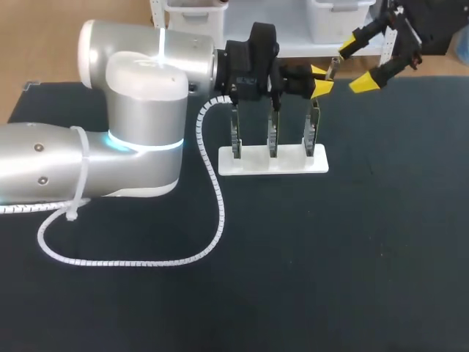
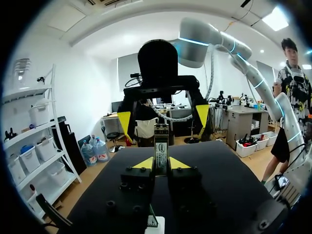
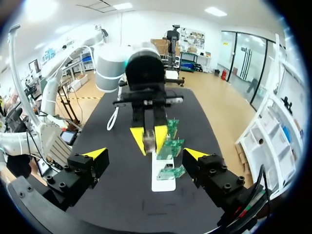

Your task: Pick up the optical module with the left hand, and insert it into the network port with the right hand.

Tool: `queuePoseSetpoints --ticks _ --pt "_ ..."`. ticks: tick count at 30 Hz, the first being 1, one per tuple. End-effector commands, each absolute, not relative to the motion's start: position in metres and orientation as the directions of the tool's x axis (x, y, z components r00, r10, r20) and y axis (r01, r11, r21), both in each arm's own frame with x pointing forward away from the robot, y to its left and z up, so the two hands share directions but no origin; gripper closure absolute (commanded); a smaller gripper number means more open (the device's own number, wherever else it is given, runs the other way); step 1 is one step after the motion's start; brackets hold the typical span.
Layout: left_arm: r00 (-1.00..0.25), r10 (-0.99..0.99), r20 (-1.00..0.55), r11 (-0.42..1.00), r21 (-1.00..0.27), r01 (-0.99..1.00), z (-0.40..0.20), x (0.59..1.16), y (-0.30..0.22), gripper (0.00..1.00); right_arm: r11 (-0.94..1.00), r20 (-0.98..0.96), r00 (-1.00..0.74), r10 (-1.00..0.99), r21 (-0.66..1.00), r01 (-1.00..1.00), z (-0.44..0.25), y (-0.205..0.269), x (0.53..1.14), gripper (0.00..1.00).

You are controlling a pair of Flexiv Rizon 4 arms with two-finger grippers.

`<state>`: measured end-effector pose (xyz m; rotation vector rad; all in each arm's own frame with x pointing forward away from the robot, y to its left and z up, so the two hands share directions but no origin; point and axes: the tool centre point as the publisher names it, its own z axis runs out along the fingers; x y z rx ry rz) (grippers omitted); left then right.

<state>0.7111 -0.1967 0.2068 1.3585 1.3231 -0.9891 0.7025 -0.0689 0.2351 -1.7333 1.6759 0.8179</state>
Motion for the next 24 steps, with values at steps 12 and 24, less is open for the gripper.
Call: queuePoseSetpoints --ticks 12,24 --pt "0.081 0.220 -0.972 0.046 0.093 0.995 0.208 0.713 -0.197 1.00 -0.058 -0.786 0.085 -0.612 -0.063 -0.996 0.243 -0.049 0.699 0.00" --pt "0.081 0.220 -0.972 0.046 0.093 0.995 0.208 0.713 -0.197 1.00 -0.069 -0.792 0.077 -0.606 -0.044 -0.997 0.238 -0.043 0.705 0.00"
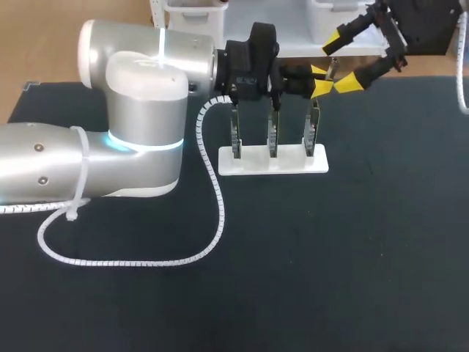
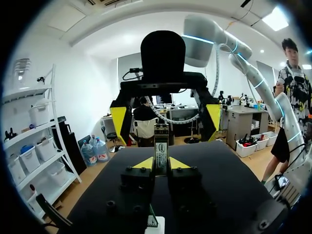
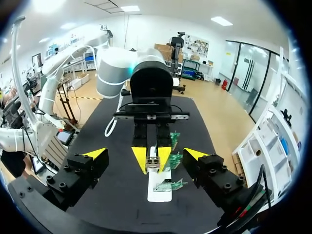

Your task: Pick up the optical module with the left hand, and insert it into the network port with the right hand.

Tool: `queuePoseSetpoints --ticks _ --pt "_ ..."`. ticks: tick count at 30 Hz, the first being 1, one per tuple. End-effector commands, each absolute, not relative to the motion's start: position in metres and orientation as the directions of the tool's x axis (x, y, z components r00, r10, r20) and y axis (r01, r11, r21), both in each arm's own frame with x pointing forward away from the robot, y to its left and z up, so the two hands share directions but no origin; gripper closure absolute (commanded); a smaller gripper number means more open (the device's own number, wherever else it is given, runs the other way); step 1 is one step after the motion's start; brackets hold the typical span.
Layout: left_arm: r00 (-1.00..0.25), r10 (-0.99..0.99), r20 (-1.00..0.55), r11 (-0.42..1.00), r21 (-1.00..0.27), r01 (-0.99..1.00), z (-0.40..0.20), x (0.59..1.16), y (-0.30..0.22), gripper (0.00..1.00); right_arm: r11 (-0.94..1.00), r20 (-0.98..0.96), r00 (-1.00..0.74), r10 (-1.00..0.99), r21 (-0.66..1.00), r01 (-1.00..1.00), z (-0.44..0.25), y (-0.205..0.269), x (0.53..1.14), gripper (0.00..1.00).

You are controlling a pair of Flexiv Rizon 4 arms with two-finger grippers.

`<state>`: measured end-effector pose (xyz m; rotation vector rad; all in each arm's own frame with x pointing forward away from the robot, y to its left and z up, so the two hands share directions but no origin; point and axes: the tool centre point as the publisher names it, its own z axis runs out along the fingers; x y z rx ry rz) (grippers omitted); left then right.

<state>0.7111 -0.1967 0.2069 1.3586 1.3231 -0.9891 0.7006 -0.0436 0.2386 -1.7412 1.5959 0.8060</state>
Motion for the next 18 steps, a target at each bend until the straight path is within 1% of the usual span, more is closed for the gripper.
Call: queuePoseSetpoints --ticks 1,7,8,9,10,11,16,18 --pt "0.081 0.220 -0.972 0.046 0.093 0.995 0.2080 0.7130 -0.1968 1.00 -0.069 -0.792 0.077 -0.606 -0.044 -0.997 0.2380 -0.0430 0.7046 0.00" --pt "0.081 0.220 -0.972 0.046 0.093 0.995 0.2080 0.7130 -0.1968 1.00 -0.069 -0.792 0.077 -0.606 -0.044 -0.997 0.2380 -0.0430 0.7046 0.00" --pt "0.081 0.220 -0.972 0.046 0.093 0.995 0.2080 0.7130 -0.1968 1.00 -0.069 -0.792 0.077 -0.606 -0.044 -0.997 0.2380 -0.0430 0.7046 0.07" --pt "0.081 0.220 -0.972 0.046 0.093 0.995 0.2080 0.7130 -0.1968 1.00 -0.069 -0.792 0.077 -0.606 -0.044 -0.997 0.2380 -0.0430 0.7046 0.25" --pt "0.081 0.220 -0.972 0.046 0.093 0.995 0.2080 0.7130 -0.1968 1.00 -0.069 -0.792 0.077 -0.606 -0.044 -0.997 0.2380 -0.0430 0.7046 0.40" --pt "0.081 0.220 -0.972 0.046 0.093 0.995 0.2080 0.7130 -0.1968 1.00 -0.069 -0.792 0.077 -0.606 -0.044 -0.997 0.2380 -0.0430 0.7046 0.50" --pt "0.081 0.220 -0.972 0.046 0.093 0.995 0.2080 0.7130 -0.1968 1.00 -0.069 -0.792 0.077 -0.606 -0.044 -0.997 0.2380 -0.0430 0.7046 0.56" --pt "0.081 0.220 -0.972 0.046 0.093 0.995 0.2080 0.7130 -0.1968 1.00 -0.069 -0.792 0.077 -0.606 -0.044 -0.997 0.2380 -0.0430 0.7046 0.62"
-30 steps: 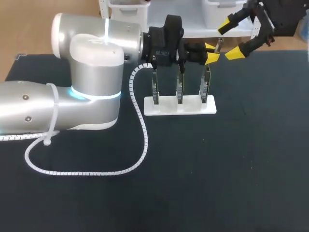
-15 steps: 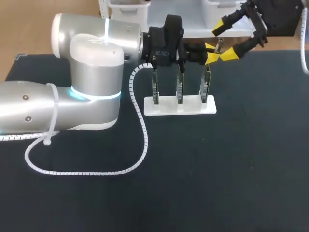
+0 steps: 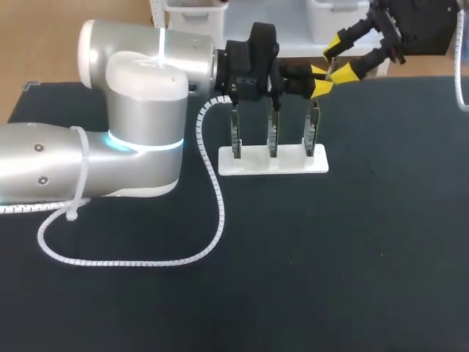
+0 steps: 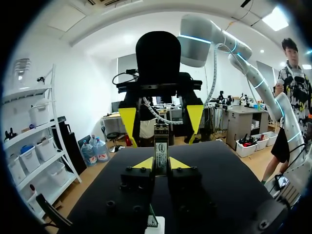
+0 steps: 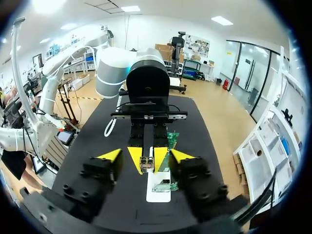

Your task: Pick up the optical module with the left hand, and insert it into the network port with the right hand.

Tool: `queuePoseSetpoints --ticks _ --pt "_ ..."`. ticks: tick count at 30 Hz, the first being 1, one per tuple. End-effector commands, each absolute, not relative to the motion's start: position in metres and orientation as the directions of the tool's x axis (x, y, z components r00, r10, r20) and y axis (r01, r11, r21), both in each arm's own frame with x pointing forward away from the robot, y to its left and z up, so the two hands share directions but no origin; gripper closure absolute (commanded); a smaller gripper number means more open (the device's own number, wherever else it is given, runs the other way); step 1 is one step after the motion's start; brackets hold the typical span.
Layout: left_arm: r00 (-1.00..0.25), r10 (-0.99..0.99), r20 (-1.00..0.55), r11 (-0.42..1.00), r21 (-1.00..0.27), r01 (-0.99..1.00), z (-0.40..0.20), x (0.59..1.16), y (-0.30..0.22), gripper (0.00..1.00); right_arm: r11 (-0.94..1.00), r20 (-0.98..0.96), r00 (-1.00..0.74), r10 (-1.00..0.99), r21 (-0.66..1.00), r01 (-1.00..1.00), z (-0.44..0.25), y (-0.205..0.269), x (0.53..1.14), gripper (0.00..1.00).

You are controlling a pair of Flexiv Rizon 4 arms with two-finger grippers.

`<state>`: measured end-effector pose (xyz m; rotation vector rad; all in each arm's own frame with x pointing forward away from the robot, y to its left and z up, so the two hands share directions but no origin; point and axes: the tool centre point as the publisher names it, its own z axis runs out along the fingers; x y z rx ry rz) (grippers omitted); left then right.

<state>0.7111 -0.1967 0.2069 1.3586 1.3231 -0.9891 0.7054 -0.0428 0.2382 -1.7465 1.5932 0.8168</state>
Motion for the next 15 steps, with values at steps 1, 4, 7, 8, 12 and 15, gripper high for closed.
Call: queuePoseSetpoints --ticks 1,4,7,8,12,15 --pt "0.081 0.220 -0.972 0.046 0.093 0.995 0.2080 0.7130 -0.1968 1.00 -0.069 -0.792 0.077 -0.606 -0.044 -0.997 0.2380 -0.0430 0.7046 0.66" --pt "0.081 0.220 -0.972 0.046 0.093 0.995 0.2080 0.7130 -0.1968 1.00 -0.069 -0.792 0.077 -0.606 -0.044 -0.997 0.2380 -0.0430 0.7046 0.79" --pt "0.081 0.220 -0.972 0.046 0.093 0.995 0.2080 0.7130 -0.1968 1.00 -0.069 -0.792 0.077 -0.606 -0.044 -0.997 0.2380 -0.0430 0.7046 1.00" --pt "0.081 0.220 -0.972 0.046 0.093 0.995 0.2080 0.7130 -0.1968 1.00 -0.069 -0.792 0.077 -0.606 -0.044 -0.997 0.2380 -0.0430 0.7046 1.00" --pt "0.081 0.220 -0.972 0.046 0.093 0.995 0.2080 0.7130 -0.1968 1.00 -0.069 -0.792 0.077 -0.606 -0.044 -0.997 0.2380 -0.0430 0.7046 1.00" --pt "0.081 0.220 -0.972 0.046 0.093 0.995 0.2080 0.7130 -0.1968 1.00 -0.069 -0.792 0.077 -0.606 -0.044 -0.997 0.2380 -0.0430 0.7046 1.00"
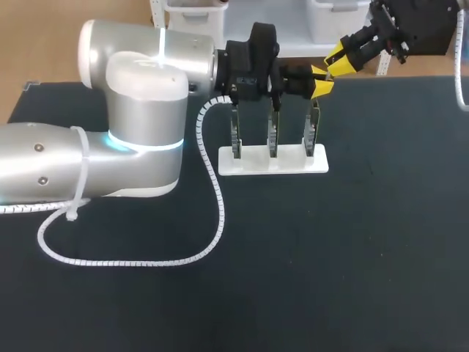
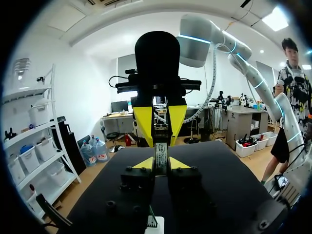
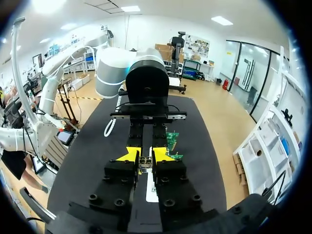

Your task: Pick up the optical module with the left hand, and insert it into the network port with the right hand.

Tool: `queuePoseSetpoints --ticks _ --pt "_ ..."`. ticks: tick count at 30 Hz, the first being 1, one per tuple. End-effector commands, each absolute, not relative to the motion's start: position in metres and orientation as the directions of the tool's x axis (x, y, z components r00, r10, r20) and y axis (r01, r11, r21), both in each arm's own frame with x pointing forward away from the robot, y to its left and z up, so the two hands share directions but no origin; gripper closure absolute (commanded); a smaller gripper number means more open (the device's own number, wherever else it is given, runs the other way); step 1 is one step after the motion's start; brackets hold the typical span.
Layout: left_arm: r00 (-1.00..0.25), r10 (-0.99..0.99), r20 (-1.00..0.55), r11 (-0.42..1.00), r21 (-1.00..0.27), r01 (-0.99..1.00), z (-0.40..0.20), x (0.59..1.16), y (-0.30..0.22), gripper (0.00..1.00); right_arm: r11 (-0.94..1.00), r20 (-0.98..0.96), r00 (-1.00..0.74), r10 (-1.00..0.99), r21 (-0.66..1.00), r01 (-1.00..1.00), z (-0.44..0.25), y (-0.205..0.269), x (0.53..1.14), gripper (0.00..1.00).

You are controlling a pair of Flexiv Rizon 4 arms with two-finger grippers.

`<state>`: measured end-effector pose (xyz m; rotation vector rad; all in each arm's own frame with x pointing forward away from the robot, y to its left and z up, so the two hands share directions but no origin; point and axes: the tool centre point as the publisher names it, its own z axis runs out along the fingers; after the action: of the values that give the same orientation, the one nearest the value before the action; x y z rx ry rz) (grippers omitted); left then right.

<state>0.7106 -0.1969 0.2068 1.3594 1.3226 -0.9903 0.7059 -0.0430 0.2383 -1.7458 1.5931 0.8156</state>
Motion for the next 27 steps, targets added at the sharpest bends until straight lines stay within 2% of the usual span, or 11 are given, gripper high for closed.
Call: queuePoseSetpoints --ticks 1,3,4,5,27 --pt "0.081 0.220 -0.972 0.046 0.093 0.995 0.2080 0.7130 -0.1968 1.00 -0.069 -0.792 0.077 -0.606 -0.044 -0.997 0.2380 -0.0430 0.7046 1.00" --pt "0.081 0.220 -0.972 0.046 0.093 0.995 0.2080 0.7130 -0.1968 0.97 -0.069 -0.792 0.077 -0.606 -0.044 -0.997 0.2380 -0.0430 0.7046 1.00" --pt "0.081 0.220 -0.972 0.046 0.093 0.995 0.2080 0.7130 -0.1968 0.53 -0.069 -0.792 0.077 -0.606 -0.044 -0.997 0.2380 -0.0430 0.7046 1.00" --pt "0.081 0.220 -0.972 0.046 0.093 0.995 0.2080 0.7130 -0.1968 0.00 -0.069 -0.792 0.077 -0.606 -0.044 -0.997 0.2380 -0.0430 0.7046 1.00" --pt "0.081 0.220 -0.972 0.046 0.093 0.995 0.2080 0.7130 -0.1968 0.00 -0.069 -0.792 0.077 -0.606 -0.044 -0.997 0.2380 -0.0430 0.7046 1.00"
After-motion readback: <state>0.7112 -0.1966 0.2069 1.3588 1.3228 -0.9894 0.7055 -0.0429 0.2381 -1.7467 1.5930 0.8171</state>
